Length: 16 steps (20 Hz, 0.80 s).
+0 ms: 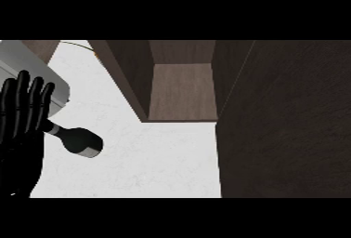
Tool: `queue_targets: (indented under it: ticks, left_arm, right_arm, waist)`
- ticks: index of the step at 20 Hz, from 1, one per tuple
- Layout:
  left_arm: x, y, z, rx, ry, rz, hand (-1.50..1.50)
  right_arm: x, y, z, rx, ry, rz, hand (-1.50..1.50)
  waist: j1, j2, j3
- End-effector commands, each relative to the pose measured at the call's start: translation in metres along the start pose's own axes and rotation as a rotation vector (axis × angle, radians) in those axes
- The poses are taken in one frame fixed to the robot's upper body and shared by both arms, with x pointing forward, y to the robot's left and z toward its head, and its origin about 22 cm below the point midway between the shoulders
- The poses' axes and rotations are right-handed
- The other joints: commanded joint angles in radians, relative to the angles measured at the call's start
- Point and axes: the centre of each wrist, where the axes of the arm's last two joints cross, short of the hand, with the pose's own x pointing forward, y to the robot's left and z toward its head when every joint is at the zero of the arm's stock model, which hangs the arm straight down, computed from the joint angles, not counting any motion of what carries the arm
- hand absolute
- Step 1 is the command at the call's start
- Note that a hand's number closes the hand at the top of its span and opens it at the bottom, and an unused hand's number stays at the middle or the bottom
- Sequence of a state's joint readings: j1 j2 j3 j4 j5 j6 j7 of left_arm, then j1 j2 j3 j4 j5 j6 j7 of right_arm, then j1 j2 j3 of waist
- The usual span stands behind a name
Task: Pick up the wine, place it into the cabinet and close the cabinet
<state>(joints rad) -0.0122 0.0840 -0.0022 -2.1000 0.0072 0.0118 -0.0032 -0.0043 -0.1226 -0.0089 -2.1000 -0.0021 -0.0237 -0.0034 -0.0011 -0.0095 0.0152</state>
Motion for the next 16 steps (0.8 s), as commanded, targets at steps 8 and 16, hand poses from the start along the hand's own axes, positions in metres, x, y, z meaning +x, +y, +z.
queue_targets:
  ticks: [8, 16]
  left_arm:
    - [-0.024, -0.010, 0.041, -0.093, 0.171, 0.306, -1.50]
    - [0.024, -0.008, 0.035, -0.149, 0.180, 0.321, -1.50]
  right_arm:
    - [0.002, 0.006, 0.036, 0.285, 0.131, -0.188, -1.50]
    - [0.051, -0.006, 0.031, 0.304, 0.145, -0.198, -1.50]
  waist:
    - [0.002, 0.010, -0.017]
    - [0.003, 0.008, -0.015]
